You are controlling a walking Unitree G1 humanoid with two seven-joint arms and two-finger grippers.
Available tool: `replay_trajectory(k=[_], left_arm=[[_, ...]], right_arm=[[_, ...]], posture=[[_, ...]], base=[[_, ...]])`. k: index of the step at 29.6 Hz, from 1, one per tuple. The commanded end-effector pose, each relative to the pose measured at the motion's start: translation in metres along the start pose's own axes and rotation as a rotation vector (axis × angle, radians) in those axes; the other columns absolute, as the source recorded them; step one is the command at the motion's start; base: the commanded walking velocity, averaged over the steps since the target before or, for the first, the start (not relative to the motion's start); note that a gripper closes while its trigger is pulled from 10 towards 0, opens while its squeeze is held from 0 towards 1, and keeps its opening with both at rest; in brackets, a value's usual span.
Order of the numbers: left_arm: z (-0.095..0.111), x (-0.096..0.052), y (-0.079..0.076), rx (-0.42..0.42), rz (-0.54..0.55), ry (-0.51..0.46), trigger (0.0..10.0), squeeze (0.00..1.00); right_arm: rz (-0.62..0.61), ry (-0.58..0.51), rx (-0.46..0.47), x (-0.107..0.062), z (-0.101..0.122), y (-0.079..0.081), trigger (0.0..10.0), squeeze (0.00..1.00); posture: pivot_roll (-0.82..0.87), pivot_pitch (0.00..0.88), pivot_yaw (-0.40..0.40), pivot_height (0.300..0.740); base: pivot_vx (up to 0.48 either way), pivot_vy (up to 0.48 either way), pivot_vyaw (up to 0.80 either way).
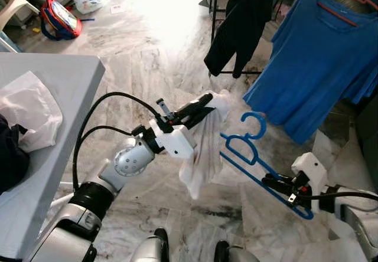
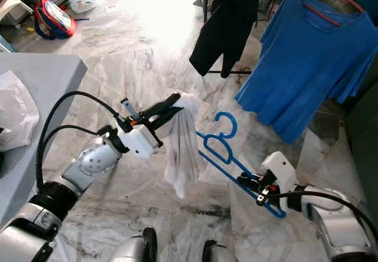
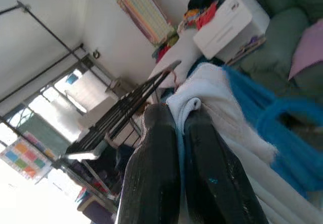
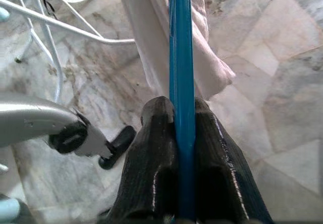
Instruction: Hang hanger
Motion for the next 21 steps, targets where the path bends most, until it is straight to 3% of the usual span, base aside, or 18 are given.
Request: replay_trajectory(k=[1, 7, 12, 14, 21], left_arm=[[0.009, 0.005, -0.001, -0.011, -0.009, -0.041, 10.0, 0.00], [0.016, 0.008, -0.008, -0.027, -0.037, -0.073, 10.0, 0.00], [0.017, 0.008, -0.008, -0.021, -0.045, -0.074, 10.0, 0.00], [0.017, 0.007, -0.005, -0.013, -0.037, -0.067, 10.0, 0.00], [0.014, 0.002, -0.004, -0.015, -0.030, -0.047, 10.0, 0.00]], right_arm=[[0.009, -0.018, 0.032, 0.005, -0.002, 0.003, 10.0, 0.00], [0.006, -0.024, 0.105, 0.022, -0.009, 0.006, 10.0, 0.00], [-0.036, 0.016, 0.112, 0.026, -0.019, 0.002, 10.0, 0.00], [-0.189, 0.056, 0.123, 0.024, -0.027, -0.018, 10.0, 0.00], [-0.414, 0.048, 0.189, 0.016, -0.026, -0.048, 10.0, 0.00]], posture=[[0.00, 0.262, 0.029, 0.740], [0.01, 0.260, 0.025, 0.740], [0.02, 0.260, 0.022, 0.740], [0.02, 0.260, 0.021, 0.740], [0.02, 0.256, 0.022, 0.740]], base=[[0.000, 0.000, 0.00], [0.000, 0.000, 0.00], [0.000, 0.000, 0.00], [0.000, 0.000, 0.00], [0.000, 0.000, 0.00]])
Point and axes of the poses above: a point about 5 cm out from each wrist's last joint towards the gripper, its own x axis pointing out of the wrist towards the gripper, its own z axis along the axis of the wrist's last joint, y = z × x, the point moved 4 cm from there along x, pointing out of the wrist towards the gripper, and after that the axes turned 9 degrees about -x, right-handed, at the moved point
